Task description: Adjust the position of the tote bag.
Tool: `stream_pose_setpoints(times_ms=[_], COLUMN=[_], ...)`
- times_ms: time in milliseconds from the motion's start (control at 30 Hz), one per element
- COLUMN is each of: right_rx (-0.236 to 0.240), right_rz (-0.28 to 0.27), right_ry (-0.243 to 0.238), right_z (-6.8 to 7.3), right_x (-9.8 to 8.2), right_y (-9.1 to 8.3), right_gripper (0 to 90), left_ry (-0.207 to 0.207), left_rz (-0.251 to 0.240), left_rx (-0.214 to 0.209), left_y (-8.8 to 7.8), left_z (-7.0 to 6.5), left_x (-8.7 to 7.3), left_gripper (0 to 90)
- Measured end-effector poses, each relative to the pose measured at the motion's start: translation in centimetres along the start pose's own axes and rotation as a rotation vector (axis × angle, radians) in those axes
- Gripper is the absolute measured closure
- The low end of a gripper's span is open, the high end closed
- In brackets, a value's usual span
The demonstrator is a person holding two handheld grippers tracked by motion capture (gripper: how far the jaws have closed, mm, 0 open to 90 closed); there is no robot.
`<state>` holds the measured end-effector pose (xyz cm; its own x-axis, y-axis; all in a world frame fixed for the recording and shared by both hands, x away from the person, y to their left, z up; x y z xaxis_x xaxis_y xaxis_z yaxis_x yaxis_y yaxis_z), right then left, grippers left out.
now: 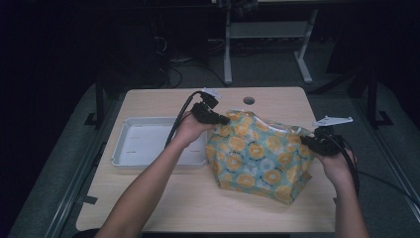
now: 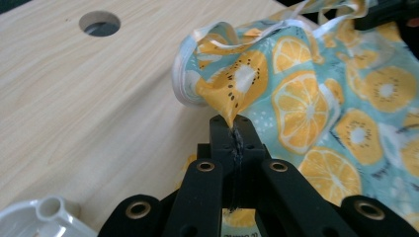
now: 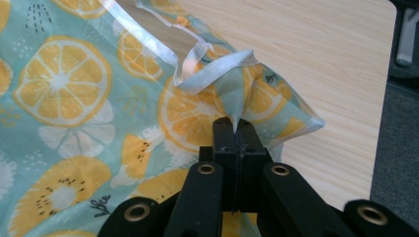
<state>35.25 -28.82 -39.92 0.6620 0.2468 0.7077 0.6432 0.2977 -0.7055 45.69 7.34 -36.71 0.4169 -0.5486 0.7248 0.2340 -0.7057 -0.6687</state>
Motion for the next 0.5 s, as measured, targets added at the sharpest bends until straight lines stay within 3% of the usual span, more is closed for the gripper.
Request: stream_pose_setpoints(times_ms=[167, 500], right_rx=[0.01, 0.05], right_rz=[-0.015, -0.031], right_ry=[-0.035, -0.075], right_z=[1.4, 3.7], right_x=[-0.3, -2.1], right_y=[-1.7, -4.4], right_gripper=[89.3, 89.2], left_ry=[0.016, 0.03], left_rz=[-0.022, -0.039], left_rx=[-0.024, -0.064], left_y=[-1.5, -3.1], left_z=[-1.3, -3.2], left_x=[-1.0, -3.7], left_gripper=[89.4, 89.3])
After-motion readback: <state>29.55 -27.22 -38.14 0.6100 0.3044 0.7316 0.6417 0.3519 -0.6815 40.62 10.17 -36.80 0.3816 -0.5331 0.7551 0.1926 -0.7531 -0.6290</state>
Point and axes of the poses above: each handheld gripper's, and its own axes: y roughly forward along the jaws, x roughly out of its top, z roughly to its left, the point moved 1 cm from there along y, roughly forward along the jaws, and after that the axes turned 3 degrees about y, right-handed, at the moved point
